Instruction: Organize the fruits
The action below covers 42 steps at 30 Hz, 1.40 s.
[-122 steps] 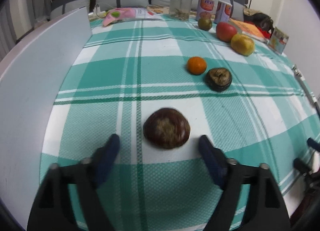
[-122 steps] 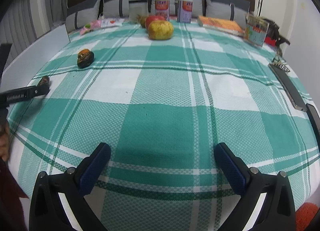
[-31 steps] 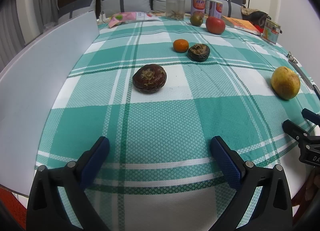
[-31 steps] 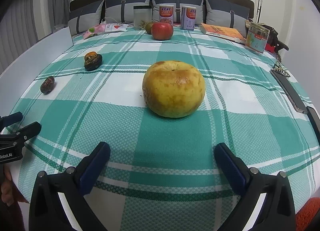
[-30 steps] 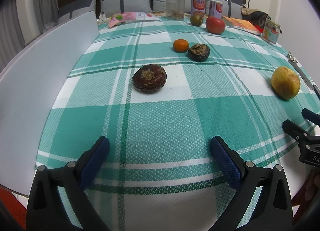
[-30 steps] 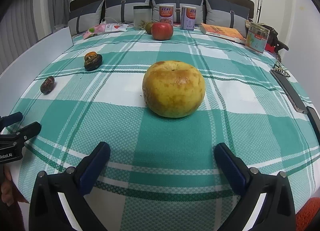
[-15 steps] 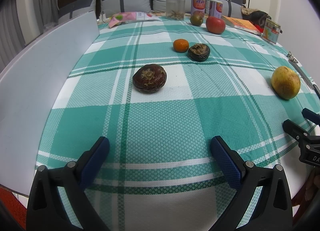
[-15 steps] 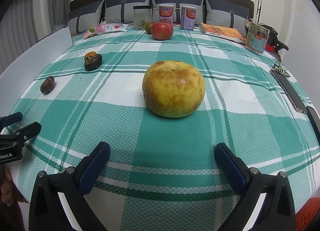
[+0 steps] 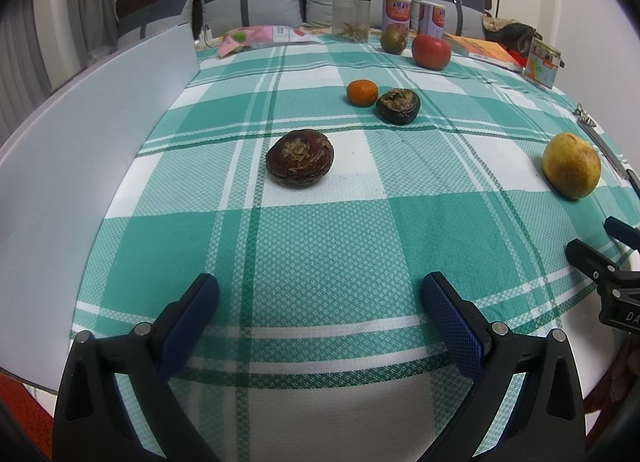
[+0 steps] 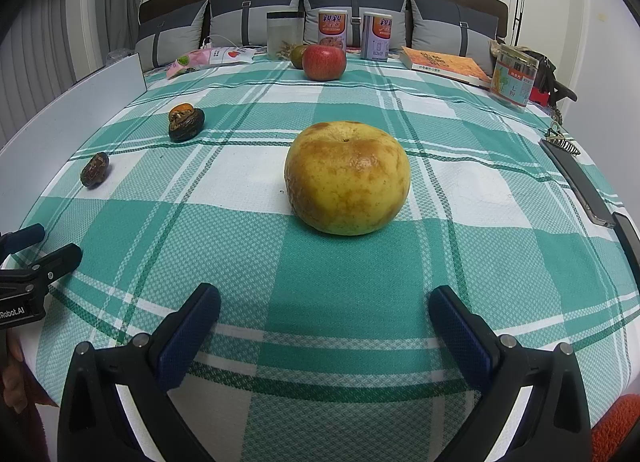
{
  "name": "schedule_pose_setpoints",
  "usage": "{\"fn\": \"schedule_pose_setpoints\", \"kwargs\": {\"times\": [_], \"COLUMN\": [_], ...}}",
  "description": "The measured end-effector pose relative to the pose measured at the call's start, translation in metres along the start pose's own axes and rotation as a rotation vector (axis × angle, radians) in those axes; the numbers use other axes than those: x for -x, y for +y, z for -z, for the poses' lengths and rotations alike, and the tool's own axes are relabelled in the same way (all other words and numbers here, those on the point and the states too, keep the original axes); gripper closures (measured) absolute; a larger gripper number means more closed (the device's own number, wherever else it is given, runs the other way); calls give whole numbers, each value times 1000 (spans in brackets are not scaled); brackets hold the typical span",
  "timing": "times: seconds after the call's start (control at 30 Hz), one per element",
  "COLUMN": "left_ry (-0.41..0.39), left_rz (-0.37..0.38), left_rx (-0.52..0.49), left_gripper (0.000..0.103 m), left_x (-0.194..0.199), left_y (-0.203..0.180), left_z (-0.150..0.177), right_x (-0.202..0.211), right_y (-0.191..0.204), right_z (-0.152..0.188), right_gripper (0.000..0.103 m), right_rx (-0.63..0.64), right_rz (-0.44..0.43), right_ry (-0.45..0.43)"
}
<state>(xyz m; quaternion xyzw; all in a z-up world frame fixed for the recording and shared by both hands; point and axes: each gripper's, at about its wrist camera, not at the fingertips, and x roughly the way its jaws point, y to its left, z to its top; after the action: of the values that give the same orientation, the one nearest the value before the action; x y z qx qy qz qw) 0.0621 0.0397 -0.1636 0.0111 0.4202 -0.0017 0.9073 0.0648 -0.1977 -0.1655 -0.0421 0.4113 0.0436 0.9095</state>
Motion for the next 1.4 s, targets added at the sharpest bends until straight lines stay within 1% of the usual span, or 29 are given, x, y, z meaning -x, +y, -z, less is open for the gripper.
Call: {"fn": "schedule_pose_setpoints", "kwargs": {"times": [0.2, 0.27, 0.3, 0.37, 0.43, 0.5, 0.57, 0.67, 0.73, 0.77, 0.8, 0.83, 0.87, 0.9, 0.93, 0.97, 1.0, 1.03, 1.1, 1.13, 1.17, 1.2, 1.23, 1.27, 1.33, 1.4], "left_ry": [1, 17, 37, 68, 61, 60, 70, 82, 110, 123, 146, 160, 166, 164, 146, 146, 146, 154, 161, 161, 164, 171, 178, 180, 180, 154], "left_rz": [0, 15, 33, 95, 197, 224, 214, 198, 144, 122, 105, 109, 116, 117, 93, 100, 104, 104, 120, 124, 129, 137, 147, 152, 175, 214], "left_rx": [2, 4, 3, 18, 105, 169, 155, 38, -44, -53, -28, 2, 29, 45, 25, 6, -6, -8, 18, 35, 51, 66, 77, 82, 92, 112], "left_gripper": [1, 1, 1, 2, 2, 3, 3, 3, 4, 4, 5, 7, 12, 31, 45, 51, 60, 61, 61, 61, 61, 61, 61, 61, 61, 61], "left_x": [0, 0, 0, 2, 6, 5, 0, -10, -25, -32, -43, -48, -50, -52, -50, -50, -48, -46, -43, -40, -37, -34, -31, -27, -14, 8], "left_y": [0, 3, 5, 15, 37, 52, 51, 32, 20, 18, 22, 26, 31, 34, 34, 33, 32, 32, 36, 38, 39, 41, 42, 43, 45, 52], "left_z": [0, -3, -5, -11, -15, -19, -29, -52, -67, -72, -76, -78, -77, -77, -76, -76, -75, -76, -77, -77, -77, -77, -77, -76, -77, -82], "right_x": [0, 0, 0, 0, 0, 0, 0, -1, -1, 2, 6, 11, 15, 17, 16, 15, 13, 9, 0, -8, -18, -29, -36, -42, -41, -35], "right_y": [0, 0, 0, 0, 0, -1, -1, -2, -8, -13, -21, -31, -40, -46, -51, -53, -52, -48, -41, -36, -32, -27, -23, -20, -19, -18], "right_z": [0, 0, 0, 0, -1, 0, 0, -3, -10, -12, -16, -22, -29, -37, -45, -54, -62, -72, -84, -89, -93, -96, -96, -95, -96, -98], "right_gripper": [0, 0, 0, 0, 0, 0, 0, 0, 1, 1, 1, 1, 1, 1, 1, 1, 1, 1, 1, 2, 5, 23, 36, 36, 37, 37], "right_rx": [0, 0, 0, 1, 2, 2, 0, -1, -13, -42, -84, -126, -152, -164, -168, -157, -132, -93, -43, -19, 4, 30, 51, 71, 88, 73], "right_rz": [0, 0, 0, -2, -7, -10, -11, -18, -58, -84, -111, -123, -121, -124, -144, -165, -172, -165, -160, -155, -146, -139, -136, -126, -117, -148], "right_ry": [0, 1, 2, 6, 11, 9, 5, 28, 72, 76, 67, 48, 38, 38, 49, 64, 77, 92, 127, 160, 207, 260, 297, 332, 363, 381]}}
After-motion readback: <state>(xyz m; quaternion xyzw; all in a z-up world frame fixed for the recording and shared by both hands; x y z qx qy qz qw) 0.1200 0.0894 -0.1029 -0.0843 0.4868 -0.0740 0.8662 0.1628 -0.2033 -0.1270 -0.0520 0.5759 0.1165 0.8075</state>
